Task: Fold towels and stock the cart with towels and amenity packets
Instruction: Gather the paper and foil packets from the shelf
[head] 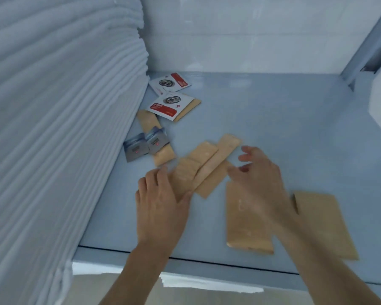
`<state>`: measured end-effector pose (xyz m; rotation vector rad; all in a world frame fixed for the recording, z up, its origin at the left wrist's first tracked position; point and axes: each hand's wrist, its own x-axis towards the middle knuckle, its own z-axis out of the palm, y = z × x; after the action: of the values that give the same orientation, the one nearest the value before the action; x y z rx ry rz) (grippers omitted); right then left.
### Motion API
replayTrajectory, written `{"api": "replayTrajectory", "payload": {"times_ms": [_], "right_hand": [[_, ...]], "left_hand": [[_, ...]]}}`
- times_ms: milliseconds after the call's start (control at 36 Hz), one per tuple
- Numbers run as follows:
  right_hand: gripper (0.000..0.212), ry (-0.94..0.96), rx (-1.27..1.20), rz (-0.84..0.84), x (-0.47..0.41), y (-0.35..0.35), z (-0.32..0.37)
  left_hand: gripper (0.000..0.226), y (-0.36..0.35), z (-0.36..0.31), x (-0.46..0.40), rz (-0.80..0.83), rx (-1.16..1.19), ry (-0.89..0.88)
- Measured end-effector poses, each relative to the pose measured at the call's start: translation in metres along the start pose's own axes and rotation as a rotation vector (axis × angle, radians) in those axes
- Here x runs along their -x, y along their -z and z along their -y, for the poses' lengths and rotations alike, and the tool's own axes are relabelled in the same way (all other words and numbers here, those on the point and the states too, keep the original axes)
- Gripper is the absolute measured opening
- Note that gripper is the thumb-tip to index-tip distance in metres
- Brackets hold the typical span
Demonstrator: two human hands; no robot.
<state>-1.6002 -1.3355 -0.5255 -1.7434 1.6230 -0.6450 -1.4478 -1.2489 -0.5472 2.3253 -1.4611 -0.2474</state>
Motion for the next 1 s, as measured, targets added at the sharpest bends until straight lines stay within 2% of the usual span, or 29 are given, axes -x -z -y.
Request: {"api": "replayTrajectory", "payload": {"times_ms": [56, 139, 167, 222, 306, 333, 444, 528, 583, 667, 806, 833, 917, 1000], "right_hand": [[0.065, -0.052, 0.021, 0.038, -0.015, -0.019, 0.017], [0.078, -0.173, -0.009, -0.032, -0.035, -0.040, 0.033], [0.076, -0.220, -0.046, -0.063, -0.041, -0.045, 0.034], [0.061, -0.296, -0.101, -0.098, -0.047, -0.051, 0.035], [0.012, -0.322, -0.192, -0.127, -0.046, -0.056, 0.036], [0.005, -0.311, -0.207, -0.166, -0.046, -0.054, 0.037], [0.020, -0.259, -0.342, -0.401, -0.044, -0.033, 0.038], [0.029, -0.236, -0.429, -0.600, -0.042, -0.007, 0.036], [0.031, -0.261, -0.509, -0.666, -0.041, 0.010, 0.033], [0.033, -0.291, -0.622, -0.653, -0.034, 0.024, 0.029], [0.030, -0.304, -0.628, -0.531, -0.018, 0.021, 0.016], [0.030, -0.310, -0.628, -0.512, -0.016, 0.020, 0.013], [0.030, -0.320, -0.578, -0.432, -0.012, 0.017, 0.007], [0.035, -0.304, -0.470, -0.320, -0.013, 0.014, 0.006]], "left_hand": [[0.073, 0.001, 0.009, -0.002, 0.003, 0.015, -0.014], [0.061, 0.001, 0.016, -0.003, -0.027, 0.117, -0.040], [0.059, 0.000, 0.018, -0.003, -0.037, 0.146, -0.044], [0.057, 0.000, 0.023, -0.003, -0.060, 0.209, -0.056], [0.057, 0.003, 0.031, -0.004, -0.109, 0.321, -0.054], [0.059, 0.006, 0.034, -0.004, -0.131, 0.361, -0.042], [0.059, 0.018, 0.046, -0.006, -0.213, 0.513, 0.042], [0.056, 0.025, 0.054, -0.008, -0.158, 0.621, 0.117], [0.052, 0.027, 0.055, -0.009, -0.106, 0.680, 0.170], [0.039, 0.029, 0.054, -0.009, -0.076, 0.718, 0.180], [0.017, 0.025, 0.043, -0.010, -0.059, 0.695, 0.119], [0.021, 0.023, 0.038, -0.010, -0.056, 0.634, 0.091], [0.053, 0.016, 0.026, -0.015, -0.058, 0.378, -0.027], [0.057, 0.007, 0.015, -0.023, -0.012, 0.218, -0.099]]}}
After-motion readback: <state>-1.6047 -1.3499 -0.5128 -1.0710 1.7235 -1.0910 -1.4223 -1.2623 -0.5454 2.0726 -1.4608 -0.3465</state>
